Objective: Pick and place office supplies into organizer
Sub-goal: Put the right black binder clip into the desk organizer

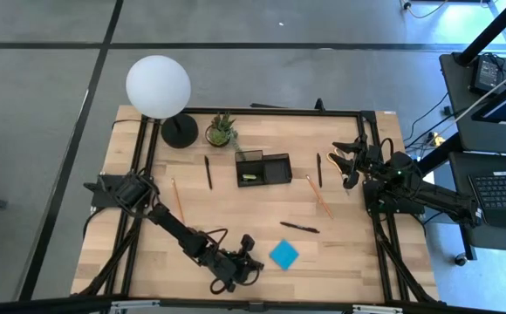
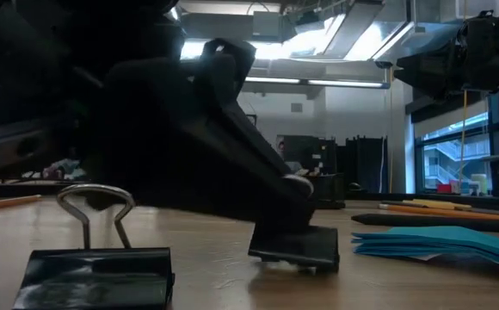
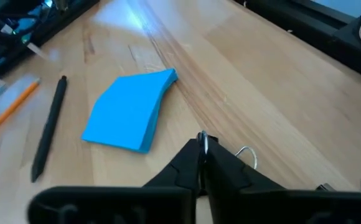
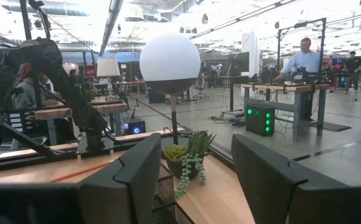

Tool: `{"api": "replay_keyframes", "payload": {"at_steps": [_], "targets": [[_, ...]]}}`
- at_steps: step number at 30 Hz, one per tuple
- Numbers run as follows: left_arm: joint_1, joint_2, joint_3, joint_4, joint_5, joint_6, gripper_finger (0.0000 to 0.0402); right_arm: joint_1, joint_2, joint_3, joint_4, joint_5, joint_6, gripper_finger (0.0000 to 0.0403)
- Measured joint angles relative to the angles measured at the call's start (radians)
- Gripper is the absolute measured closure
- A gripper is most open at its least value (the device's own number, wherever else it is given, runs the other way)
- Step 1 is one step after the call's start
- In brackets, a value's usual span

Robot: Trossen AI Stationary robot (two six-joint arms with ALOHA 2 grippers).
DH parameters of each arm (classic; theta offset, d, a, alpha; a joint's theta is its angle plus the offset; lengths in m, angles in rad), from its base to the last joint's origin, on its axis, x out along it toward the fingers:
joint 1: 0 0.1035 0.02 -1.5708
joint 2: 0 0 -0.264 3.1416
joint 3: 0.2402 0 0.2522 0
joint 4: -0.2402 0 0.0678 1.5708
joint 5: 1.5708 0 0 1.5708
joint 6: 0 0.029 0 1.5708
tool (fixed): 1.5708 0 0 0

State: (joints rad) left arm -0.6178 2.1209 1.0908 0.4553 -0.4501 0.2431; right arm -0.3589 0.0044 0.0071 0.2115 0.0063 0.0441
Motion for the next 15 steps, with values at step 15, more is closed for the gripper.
{"api": "replay_keyframes", "payload": {"at_steps": [15], "targets": [[0.206, -0.248, 0.0, -0.461, -0.13, -0.23, 0.0399, 0.0, 0.0, 0.0, -0.001, 0.0, 0.001, 0.0203]]}}
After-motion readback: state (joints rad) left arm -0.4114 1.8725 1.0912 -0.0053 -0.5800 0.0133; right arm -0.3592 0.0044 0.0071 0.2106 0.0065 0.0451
